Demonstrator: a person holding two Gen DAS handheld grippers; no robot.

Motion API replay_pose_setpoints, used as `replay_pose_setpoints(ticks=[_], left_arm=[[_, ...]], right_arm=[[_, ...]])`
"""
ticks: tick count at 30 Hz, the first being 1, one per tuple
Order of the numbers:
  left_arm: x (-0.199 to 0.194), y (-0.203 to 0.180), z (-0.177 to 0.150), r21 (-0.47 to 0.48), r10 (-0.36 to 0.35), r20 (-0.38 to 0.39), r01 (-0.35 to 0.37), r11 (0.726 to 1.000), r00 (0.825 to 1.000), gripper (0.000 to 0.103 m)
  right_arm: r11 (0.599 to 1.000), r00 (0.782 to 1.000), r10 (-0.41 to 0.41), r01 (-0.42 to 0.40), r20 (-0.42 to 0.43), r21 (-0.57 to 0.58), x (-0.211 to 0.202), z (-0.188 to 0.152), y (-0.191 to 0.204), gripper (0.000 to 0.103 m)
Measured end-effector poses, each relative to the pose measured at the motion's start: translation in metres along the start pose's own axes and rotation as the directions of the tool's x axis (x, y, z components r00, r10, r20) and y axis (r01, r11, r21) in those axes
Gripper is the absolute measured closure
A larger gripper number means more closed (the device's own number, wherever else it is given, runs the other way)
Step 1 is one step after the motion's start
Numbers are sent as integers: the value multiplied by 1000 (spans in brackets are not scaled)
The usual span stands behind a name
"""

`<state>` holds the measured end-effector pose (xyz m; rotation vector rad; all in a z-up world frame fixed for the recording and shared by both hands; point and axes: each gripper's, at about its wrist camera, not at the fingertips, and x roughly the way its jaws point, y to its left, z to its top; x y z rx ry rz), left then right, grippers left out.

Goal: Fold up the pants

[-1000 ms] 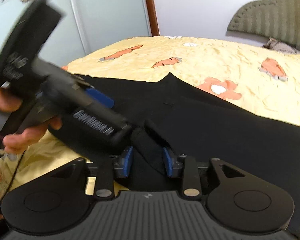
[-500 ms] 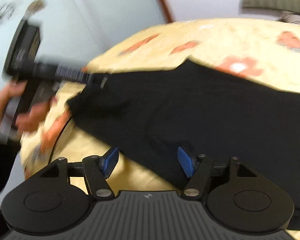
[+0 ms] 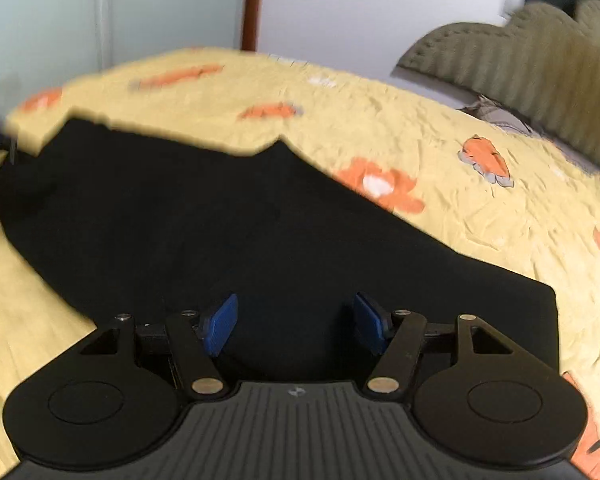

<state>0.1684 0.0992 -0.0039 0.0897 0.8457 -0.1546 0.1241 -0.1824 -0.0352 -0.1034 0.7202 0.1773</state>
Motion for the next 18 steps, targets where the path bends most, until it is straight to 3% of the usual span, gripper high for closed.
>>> replay_pose_setpoints(ticks=[2, 4, 6, 8, 11, 15, 18], left_arm=[[11, 10, -4, 0, 25, -21, -25, 1000, 999, 7], [21, 22, -5, -23, 52, -55, -53, 998, 997, 12], [13, 37, -7, -68, 37, -29, -39, 997, 999, 12], [-4, 59, -10, -140, 0, 22, 3, 990, 1000, 10], [-18, 92, -11, -254, 19, 50, -5, 967, 999, 10], [-32, 121, -16, -302, 71, 40, -56, 952, 997, 10], [-44, 134, -22, -284, 203, 24, -188, 940, 979, 8]], right_arm=[[999, 1000, 18, -18, -5, 46, 6, 4, -4, 34], [999, 998, -24, 22, -61, -39, 23, 5, 6, 26], [997, 996, -74, 74, -44, -3, 17, 14, 11, 26], [999, 997, -48, 49, 54, -16, -3, 24, 27, 26], [986, 982, 29, 3, 189, -164, -27, 38, 80, 26], [884, 952, 123, 23, 280, -467, -31, 35, 170, 26], [786, 944, 183, 26, 274, -617, -16, 24, 221, 26]])
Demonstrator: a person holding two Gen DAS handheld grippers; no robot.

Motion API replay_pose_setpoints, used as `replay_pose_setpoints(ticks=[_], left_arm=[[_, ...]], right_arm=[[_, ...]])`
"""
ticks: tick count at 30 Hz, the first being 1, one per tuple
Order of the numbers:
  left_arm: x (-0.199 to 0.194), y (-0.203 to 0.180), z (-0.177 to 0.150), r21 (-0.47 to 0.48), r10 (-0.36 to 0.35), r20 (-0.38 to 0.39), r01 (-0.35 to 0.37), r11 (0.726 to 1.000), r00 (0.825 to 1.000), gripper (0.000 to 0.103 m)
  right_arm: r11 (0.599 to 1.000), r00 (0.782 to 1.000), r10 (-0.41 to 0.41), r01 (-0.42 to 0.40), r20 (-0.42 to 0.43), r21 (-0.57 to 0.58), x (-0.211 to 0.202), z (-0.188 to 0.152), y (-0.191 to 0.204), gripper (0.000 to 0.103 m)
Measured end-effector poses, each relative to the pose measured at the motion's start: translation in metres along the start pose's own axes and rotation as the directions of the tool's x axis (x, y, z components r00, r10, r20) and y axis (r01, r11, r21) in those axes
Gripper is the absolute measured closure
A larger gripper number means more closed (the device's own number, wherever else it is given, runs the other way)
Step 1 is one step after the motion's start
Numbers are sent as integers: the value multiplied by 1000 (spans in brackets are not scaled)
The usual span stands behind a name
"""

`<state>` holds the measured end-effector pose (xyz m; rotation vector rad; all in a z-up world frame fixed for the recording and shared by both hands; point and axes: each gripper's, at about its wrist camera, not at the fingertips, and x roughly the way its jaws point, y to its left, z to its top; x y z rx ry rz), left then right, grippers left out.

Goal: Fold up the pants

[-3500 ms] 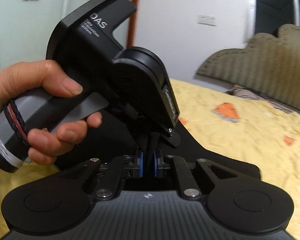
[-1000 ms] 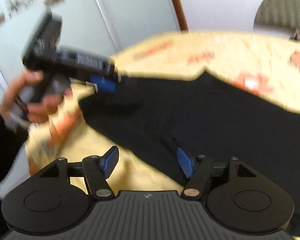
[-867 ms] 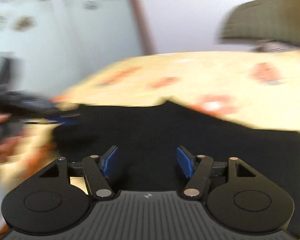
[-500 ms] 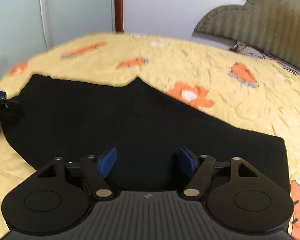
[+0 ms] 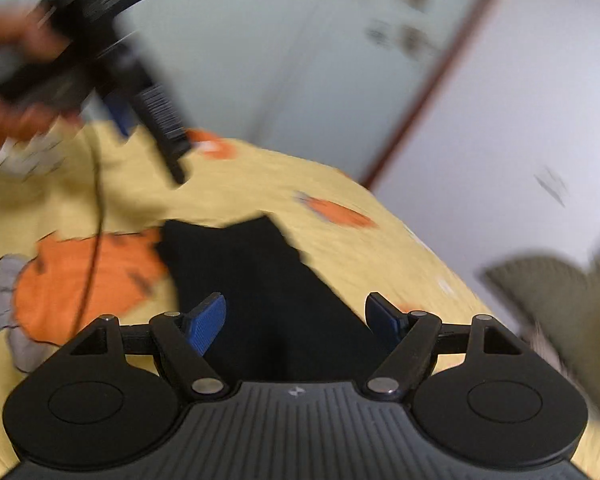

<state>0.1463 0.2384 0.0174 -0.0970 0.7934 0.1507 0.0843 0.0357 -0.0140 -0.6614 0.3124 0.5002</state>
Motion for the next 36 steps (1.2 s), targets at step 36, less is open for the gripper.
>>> replay_pose_setpoints(ticks=[36], left_arm=[[40, -13, -7, 10, 158, -49, -157, 987, 986, 2]], right_arm=[[977, 996, -59, 45, -64, -209, 39, 15, 58, 26]])
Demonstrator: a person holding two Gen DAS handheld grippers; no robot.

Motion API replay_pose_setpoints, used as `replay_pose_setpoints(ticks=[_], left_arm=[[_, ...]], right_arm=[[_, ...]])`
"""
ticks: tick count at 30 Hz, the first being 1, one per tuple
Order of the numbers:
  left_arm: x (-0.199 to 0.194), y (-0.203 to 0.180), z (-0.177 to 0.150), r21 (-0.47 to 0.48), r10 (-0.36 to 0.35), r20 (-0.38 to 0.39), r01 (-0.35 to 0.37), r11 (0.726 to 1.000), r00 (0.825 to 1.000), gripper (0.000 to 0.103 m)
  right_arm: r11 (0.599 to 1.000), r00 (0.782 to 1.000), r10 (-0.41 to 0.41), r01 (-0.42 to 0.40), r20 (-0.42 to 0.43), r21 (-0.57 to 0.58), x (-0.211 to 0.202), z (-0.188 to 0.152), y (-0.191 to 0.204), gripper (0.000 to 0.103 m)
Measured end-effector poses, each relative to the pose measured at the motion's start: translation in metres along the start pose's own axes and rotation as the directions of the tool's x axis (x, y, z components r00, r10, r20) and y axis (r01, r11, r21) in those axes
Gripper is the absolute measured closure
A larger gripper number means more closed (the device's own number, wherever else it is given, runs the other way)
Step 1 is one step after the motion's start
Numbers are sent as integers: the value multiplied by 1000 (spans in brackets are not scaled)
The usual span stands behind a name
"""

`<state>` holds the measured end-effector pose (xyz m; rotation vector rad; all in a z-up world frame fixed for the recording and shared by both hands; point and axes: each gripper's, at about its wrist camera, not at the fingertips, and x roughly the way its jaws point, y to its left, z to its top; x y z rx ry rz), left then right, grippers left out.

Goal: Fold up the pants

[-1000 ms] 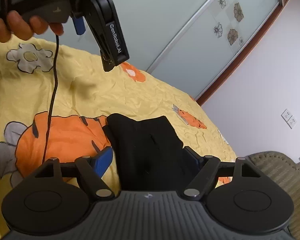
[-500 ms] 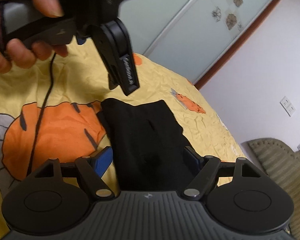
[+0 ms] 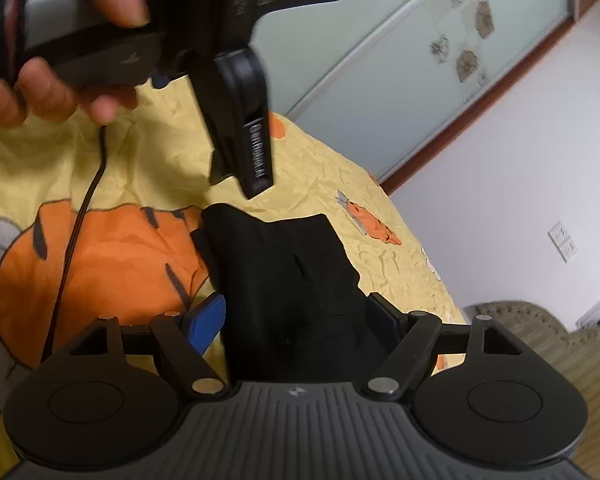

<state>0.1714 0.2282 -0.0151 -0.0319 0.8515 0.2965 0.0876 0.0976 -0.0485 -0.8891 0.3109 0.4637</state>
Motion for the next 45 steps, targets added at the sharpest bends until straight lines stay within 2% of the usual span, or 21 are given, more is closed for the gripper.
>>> replay_pose_setpoints(ticks=[4, 8, 11, 14, 19, 20, 22, 24, 27, 30, 33, 36, 38, 41, 42, 43, 44, 45], left_arm=[[2, 10, 2, -83, -133, -43, 129, 988, 990, 5], [6, 17, 2, -173, -222, -78, 206, 963, 972, 6], [10, 28, 1, -277, -334, -102, 295, 914, 937, 6], [15, 36, 0, -372, -413, -116, 346, 861, 903, 5], [17, 38, 1, -424, -471, -111, 387, 819, 875, 5], [17, 38, 1, -435, -482, -111, 394, 810, 869, 5], [18, 36, 3, -446, -500, -113, 406, 798, 859, 5], [17, 34, 4, -459, -530, -109, 430, 777, 841, 5], [20, 33, 6, -493, -577, -103, 462, 737, 810, 5], [26, 32, 9, -536, -620, -88, 488, 689, 780, 5], [35, 28, 13, -584, -661, -73, 506, 635, 746, 3], [49, 19, 18, -635, -721, -56, 533, 560, 691, 2], [58, 6, 22, -651, -743, -71, 534, 539, 665, 2], [75, -16, 27, -666, -783, -99, 544, 511, 614, 3], [80, -24, 29, -671, -792, -100, 547, 500, 602, 3], [83, -29, 30, -669, -796, -99, 553, 497, 597, 3], [86, -34, 33, -664, -794, -100, 554, 502, 599, 5], [87, -38, 35, -663, -787, -97, 551, 508, 609, 9]], right_arm=[[998, 1000, 16, -16, -10, -57, 4, 2, 9, 26], [992, 1000, -16, 16, -2, -124, 15, 5, 17, 27], [987, 1000, -22, 23, 4, -157, 22, 8, 20, 27], [981, 1000, -26, 28, 11, -194, 26, 10, 26, 33], [970, 998, -52, 61, 45, -235, 32, 13, 34, 37], [971, 998, -44, 54, 47, -234, 34, 14, 34, 40], [970, 999, -10, 20, 44, -244, 36, 12, 35, 60], [966, 999, 6, 6, 44, -258, 37, 11, 39, 71], [965, 998, 9, 6, 57, -261, 35, 7, 42, 79], [982, 997, 17, -2, 80, -189, 29, 7, 32, 86], [998, 993, 55, -52, 100, -33, 21, 9, 7, 88], [991, 989, 89, -100, 117, 90, 15, 8, -19, 88], [983, 987, 92, -111, 130, 149, 10, 5, -31, 88], [969, 985, 96, -125, 143, 213, 4, 2, -47, 88], [964, 985, 96, -129, 145, 232, 1, 0, -51, 88], [959, 984, 100, -135, 148, 251, 0, -1, -55, 88], [953, 984, 101, -139, 150, 269, -2, -1, -58, 88], [948, 984, 102, -141, 148, 284, -3, -3, -61, 88]])
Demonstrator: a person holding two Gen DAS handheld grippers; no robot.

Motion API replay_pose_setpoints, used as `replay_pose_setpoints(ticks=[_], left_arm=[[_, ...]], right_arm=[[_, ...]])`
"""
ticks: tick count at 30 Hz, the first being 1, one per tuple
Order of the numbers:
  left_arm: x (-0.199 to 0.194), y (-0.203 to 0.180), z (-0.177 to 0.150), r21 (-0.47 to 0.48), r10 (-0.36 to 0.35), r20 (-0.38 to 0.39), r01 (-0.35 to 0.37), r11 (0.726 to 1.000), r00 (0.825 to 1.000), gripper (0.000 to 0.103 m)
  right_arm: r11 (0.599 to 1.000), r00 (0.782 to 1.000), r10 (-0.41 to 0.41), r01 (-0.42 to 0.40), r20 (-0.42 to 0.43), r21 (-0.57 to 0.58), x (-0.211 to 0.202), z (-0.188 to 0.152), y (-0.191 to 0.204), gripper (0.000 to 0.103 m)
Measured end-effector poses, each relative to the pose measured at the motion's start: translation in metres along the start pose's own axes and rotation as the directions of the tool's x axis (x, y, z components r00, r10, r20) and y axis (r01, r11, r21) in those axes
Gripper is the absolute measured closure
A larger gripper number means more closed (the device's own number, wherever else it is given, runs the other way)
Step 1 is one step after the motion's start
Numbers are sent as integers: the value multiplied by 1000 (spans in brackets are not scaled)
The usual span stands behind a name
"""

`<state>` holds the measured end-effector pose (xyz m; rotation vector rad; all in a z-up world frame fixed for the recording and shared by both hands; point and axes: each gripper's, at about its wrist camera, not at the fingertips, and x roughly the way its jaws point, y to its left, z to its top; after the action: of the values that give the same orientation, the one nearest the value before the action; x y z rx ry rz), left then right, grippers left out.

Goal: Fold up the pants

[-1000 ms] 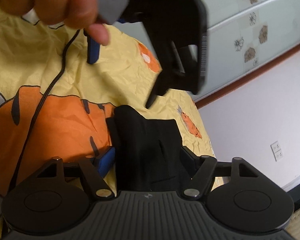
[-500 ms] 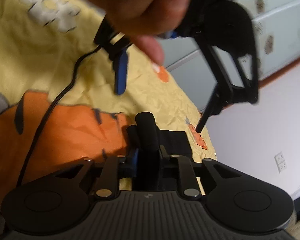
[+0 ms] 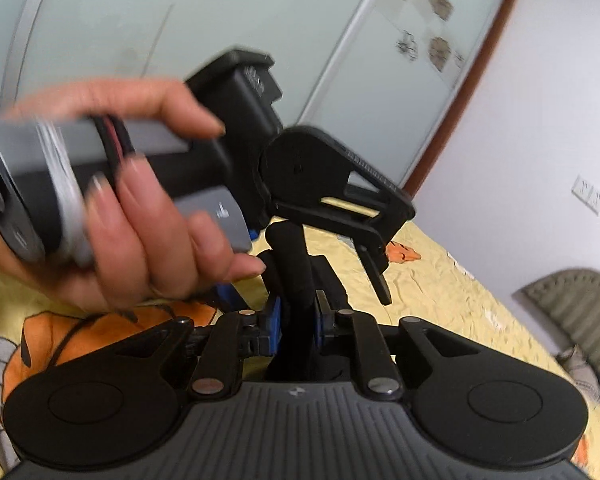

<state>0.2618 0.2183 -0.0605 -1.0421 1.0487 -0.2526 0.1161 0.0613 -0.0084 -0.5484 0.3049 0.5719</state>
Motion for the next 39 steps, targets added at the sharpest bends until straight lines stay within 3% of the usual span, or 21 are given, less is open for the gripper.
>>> replay_pose_setpoints(ticks=[1, 3, 5, 9, 12, 15, 17, 19, 21, 26, 31, 39], left_arm=[[2, -3, 1, 7, 4, 11, -4, 1000, 1000, 12], [6, -8, 2, 39, 17, 14, -17, 999, 1000, 35], [10, -13, 1, 61, 38, 12, -39, 997, 999, 67], [13, -14, -1, 69, 62, 25, -64, 996, 998, 82], [6, -16, -5, 98, 86, 55, -91, 991, 995, 85], [-3, -21, -13, 157, 111, 94, -124, 980, 989, 85], [-8, -27, -21, 207, 124, 128, -149, 967, 984, 85], [-11, -37, -32, 261, 147, 174, -190, 947, 974, 86], [-15, -49, -46, 322, 165, 226, -233, 918, 960, 86], [-26, -81, -77, 428, 183, 326, -317, 847, 928, 86], [-28, -110, -109, 484, 199, 397, -389, 784, 896, 86], [-2, -166, -153, 560, 220, 441, -458, 690, 870, 86]], right_arm=[[1000, 1000, 4, -4, -2, 10, 0, -1, -3, 88], [999, 1000, 13, -13, -2, 33, -3, -3, -7, 88], [999, 1000, 9, -9, 0, 47, -2, -3, -7, 88], [994, 999, 49, -48, -11, 102, -5, -6, -16, 88], [965, 986, 165, -160, -6, 210, -22, -11, -33, 87], [877, 958, 275, -287, 87, 386, -46, -22, -70, 87], [846, 972, 221, -234, 85, 479, -47, -29, -93, 87], [873, 992, 125, -101, -18, 478, -33, -31, -102, 87], [897, 991, 99, -49, -91, 440, -14, -34, -100, 87], [845, 978, 204, -153, -44, 513, 6, -38, -89, 87], [820, 981, 191, -165, 9, 548, -9, -42, -98, 87], [697, 975, 198, -209, 96, 686, -37, -69, -141, 87]])
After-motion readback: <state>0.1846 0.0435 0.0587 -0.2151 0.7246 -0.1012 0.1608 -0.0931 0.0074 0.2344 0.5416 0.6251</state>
